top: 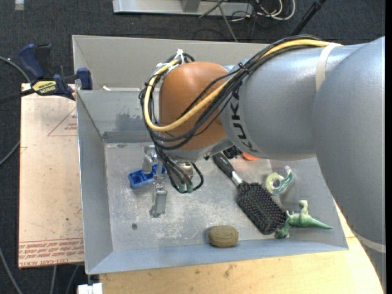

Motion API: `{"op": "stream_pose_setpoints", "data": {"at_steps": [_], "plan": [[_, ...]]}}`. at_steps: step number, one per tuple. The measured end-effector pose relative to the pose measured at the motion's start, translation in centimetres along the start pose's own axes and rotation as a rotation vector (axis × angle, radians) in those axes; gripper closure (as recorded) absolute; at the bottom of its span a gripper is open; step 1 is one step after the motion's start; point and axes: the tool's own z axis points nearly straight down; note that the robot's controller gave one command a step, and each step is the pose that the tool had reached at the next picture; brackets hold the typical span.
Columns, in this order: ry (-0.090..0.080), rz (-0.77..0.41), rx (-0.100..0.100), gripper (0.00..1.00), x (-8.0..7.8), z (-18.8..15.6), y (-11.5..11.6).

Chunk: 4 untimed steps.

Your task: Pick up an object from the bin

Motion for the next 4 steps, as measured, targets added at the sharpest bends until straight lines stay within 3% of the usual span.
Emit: {"op": "stream_pose_setpoints", "data": {"at_steps": [1, 2, 3, 4], "plan": [[-0.007, 0.004, -0.002, 0.00, -0.2, -0.5, -0.1], [-0.011, -0.139, -0.004, 0.00, -1.5, 0.9, -2.3], [-0.013, -0.291, 0.003, 0.00, -7.1, 4.2, -3.9], [-0.011, -0.266, 0.000, 0.00, -7.1, 5.1, -1.8]]}}
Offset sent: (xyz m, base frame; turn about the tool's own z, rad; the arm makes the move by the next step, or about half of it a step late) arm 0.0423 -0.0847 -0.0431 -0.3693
